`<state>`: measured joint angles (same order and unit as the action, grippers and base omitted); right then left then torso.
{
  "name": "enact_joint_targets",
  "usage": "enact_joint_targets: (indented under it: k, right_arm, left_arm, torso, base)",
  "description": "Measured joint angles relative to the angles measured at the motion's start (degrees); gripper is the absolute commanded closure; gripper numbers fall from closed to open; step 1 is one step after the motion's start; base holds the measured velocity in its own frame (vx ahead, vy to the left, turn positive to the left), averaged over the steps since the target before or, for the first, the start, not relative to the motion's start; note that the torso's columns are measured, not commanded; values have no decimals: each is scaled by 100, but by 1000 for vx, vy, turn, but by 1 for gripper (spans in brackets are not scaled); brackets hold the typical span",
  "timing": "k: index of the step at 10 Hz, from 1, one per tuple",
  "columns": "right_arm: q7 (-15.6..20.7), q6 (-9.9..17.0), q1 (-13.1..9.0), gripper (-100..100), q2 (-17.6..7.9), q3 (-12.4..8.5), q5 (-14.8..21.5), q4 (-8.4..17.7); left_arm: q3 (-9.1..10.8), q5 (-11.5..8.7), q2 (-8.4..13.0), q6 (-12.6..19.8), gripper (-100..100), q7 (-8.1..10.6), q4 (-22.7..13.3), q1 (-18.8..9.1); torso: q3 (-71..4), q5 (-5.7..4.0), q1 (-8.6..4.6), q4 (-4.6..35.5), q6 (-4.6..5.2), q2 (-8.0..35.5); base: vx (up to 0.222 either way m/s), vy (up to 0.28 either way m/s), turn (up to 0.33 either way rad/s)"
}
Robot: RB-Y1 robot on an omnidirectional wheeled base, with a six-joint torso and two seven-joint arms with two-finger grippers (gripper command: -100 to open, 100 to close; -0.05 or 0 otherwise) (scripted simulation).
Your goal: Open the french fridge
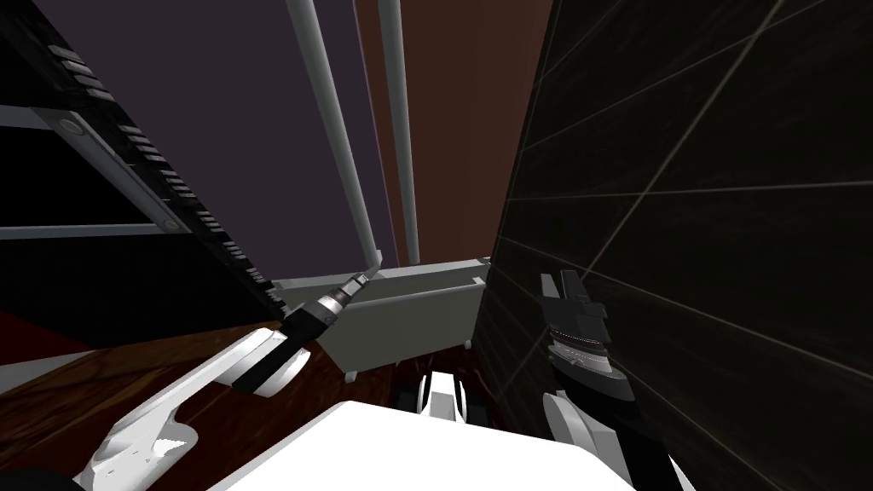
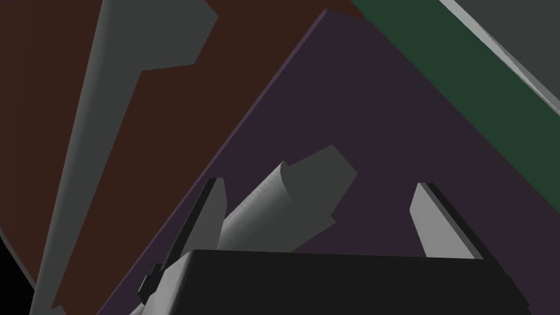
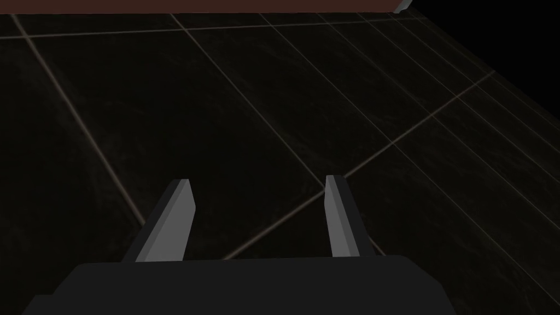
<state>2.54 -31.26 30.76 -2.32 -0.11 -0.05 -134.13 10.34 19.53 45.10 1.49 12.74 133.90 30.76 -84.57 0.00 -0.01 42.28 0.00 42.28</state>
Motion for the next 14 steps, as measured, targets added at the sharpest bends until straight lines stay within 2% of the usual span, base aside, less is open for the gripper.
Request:
enact_joint_targets:
  k: [2, 3, 5, 7, 10, 14]
  right_arm:
    - [0, 0, 2, 0, 0, 0, 0, 0]
    - [0, 0, 1, 0, 0, 0, 0, 0]
    - [0, 0, -1, 0, -2, -2, 0, 0]
    - [0, 0, -1, 0, -2, -1, 0, 1]
    - [0, 1, -2, 0, -2, -2, 0, 1]
    - [0, 0, -1, 0, -2, -2, 0, 1]
  left_arm:
    - [29, -10, 73, 109, -100, 33, 131, 46]
    - [33, -11, 80, 136, 100, 42, 150, 51]
    - [-39, 24, 110, 17, 100, 54, 197, 81]
    - [-147, 52, 206, -83, 100, 86, 387, 157]
    - [-370, 170, 259, -424, 100, 106, 615, 314]
    - [-619, 254, 510, -691, 100, 208, 1010, 526]
  torso:
    - [-15, -1, -6, -7, -1, -28]
    - [-9, 0, 1, -5, 0, -12]
    - [20, 15, 54, 8, 0, 33]
    - [29, 11, 43, 24, -30, 46]
    - [24, 15, 64, 25, -38, 41]
    - [5, -6, 37, 42, -29, 31]
  base:
    - [78, -33, 12]
    - [8, -5, -1]
    - [-110, 140, -84]
    - [-132, 153, -62]
    - [-178, 187, -64]
    - [-140, 148, -55]
